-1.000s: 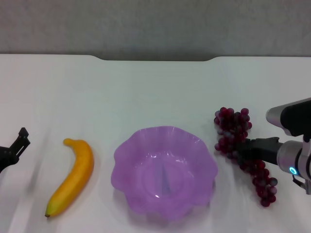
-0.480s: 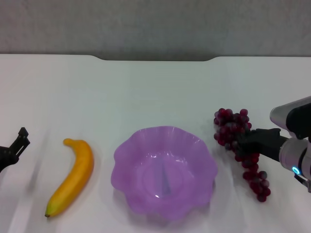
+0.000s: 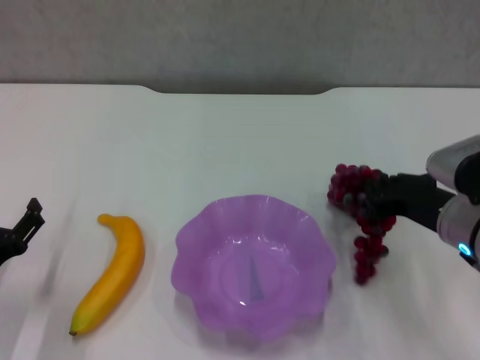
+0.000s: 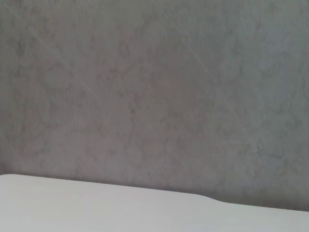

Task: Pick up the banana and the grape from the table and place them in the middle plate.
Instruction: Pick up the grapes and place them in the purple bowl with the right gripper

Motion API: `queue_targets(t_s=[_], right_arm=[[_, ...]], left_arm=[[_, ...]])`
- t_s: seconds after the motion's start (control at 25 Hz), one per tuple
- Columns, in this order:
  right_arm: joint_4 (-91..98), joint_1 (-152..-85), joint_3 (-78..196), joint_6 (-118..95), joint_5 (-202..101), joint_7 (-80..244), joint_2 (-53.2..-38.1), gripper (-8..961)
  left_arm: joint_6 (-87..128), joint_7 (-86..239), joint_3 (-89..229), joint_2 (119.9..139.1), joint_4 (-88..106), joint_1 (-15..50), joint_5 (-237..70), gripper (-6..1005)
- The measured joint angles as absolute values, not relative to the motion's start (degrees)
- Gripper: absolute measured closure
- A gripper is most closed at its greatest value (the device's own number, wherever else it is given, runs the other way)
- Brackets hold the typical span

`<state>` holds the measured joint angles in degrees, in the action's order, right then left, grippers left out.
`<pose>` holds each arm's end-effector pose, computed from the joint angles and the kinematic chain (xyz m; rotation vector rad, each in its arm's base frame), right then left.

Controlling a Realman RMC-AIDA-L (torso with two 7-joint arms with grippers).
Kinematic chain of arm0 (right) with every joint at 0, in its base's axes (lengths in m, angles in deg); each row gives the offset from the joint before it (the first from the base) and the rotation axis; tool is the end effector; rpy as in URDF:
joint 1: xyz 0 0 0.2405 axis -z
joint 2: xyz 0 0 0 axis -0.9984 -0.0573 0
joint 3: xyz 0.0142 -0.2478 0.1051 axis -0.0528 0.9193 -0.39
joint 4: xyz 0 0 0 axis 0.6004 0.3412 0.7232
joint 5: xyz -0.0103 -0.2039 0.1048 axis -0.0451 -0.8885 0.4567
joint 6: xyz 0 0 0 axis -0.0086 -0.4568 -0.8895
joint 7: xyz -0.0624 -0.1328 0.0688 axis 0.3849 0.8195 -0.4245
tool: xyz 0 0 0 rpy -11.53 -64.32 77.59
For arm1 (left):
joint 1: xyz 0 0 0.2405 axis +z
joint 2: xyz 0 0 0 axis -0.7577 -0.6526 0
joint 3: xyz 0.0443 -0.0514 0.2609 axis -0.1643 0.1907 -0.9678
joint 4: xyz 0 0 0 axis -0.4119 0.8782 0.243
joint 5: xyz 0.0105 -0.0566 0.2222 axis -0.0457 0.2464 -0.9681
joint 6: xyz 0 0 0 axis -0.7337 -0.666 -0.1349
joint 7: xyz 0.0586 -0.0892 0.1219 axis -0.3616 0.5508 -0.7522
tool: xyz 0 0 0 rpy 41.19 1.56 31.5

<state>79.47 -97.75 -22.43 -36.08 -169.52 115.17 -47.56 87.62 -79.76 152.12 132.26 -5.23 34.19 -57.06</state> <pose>0.2531 0.3914 -0.0495 -2.0750 0.7530 0.2566 -0.4081 0.3204 -0.0213 -1.5552 -0.8231 -0.6811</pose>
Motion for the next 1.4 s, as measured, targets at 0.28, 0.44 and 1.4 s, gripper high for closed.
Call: queue_targets(t_s=[0.28, 0.44, 1.4], right_arm=[[86.60, -95.70, -23.60, -39.07, -171.75, 116.10, -47.56, 801], [89.85, -95.69, -24.39, -40.83, -172.68, 116.10, -47.55, 803], [85.77, -110.96, -15.15, -44.24, -169.33, 115.51, -47.83, 810]], left_arm=[[87.69, -79.76, 152.12, 132.26, -5.23, 34.23, -57.02, 93], [87.71, -79.76, 152.12, 132.26, -5.23, 34.23, -57.02, 93], [87.80, -79.76, 151.89, 132.26, -6.02, 33.74, -57.02, 92]])
